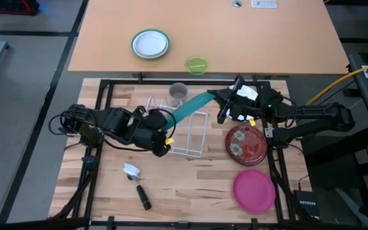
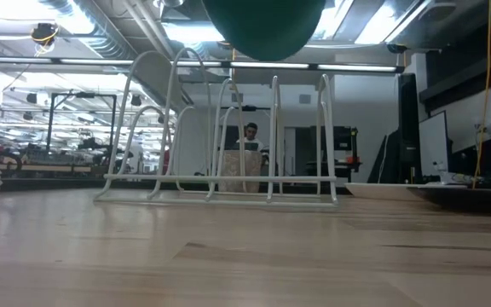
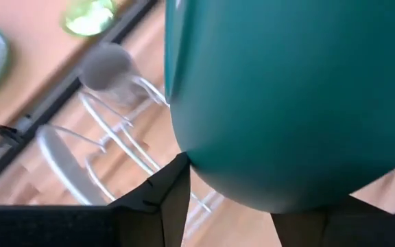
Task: Sort dishes
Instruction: Put the blue plate into the dish rack, then put the white plate into the dish rack
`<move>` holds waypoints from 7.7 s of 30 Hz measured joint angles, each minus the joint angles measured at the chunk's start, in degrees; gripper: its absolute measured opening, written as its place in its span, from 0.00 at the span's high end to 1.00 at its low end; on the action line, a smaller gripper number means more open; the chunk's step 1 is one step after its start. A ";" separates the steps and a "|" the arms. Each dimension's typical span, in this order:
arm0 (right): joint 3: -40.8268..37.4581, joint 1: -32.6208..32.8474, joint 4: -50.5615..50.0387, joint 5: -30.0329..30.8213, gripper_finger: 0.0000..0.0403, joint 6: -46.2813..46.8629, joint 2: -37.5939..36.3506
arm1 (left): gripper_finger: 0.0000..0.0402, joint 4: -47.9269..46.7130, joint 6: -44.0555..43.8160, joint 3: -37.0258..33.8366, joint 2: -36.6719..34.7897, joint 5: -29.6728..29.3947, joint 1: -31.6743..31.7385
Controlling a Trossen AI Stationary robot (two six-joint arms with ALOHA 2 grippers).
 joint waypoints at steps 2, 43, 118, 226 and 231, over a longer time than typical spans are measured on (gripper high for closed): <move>0.00 0.04 -0.57 -0.07 0.96 0.02 0.06 | 0.60 0.10 -0.06 0.00 0.08 3.06 -0.18; 7.60 -6.71 12.40 -29.85 0.96 -13.62 10.29 | 0.58 0.02 2.54 0.11 -1.95 2.28 -16.15; 36.27 -14.19 -23.09 -34.59 0.59 0.50 43.52 | 0.57 -0.02 12.57 0.04 -1.86 -3.10 -16.13; -23.72 -23.01 -45.27 12.35 0.59 50.81 8.30 | 0.57 7.34 17.70 0.02 17.07 -16.09 -6.12; -23.80 -24.29 -44.84 11.71 0.59 50.60 8.30 | 0.57 7.43 17.70 0.02 17.07 -16.11 -6.14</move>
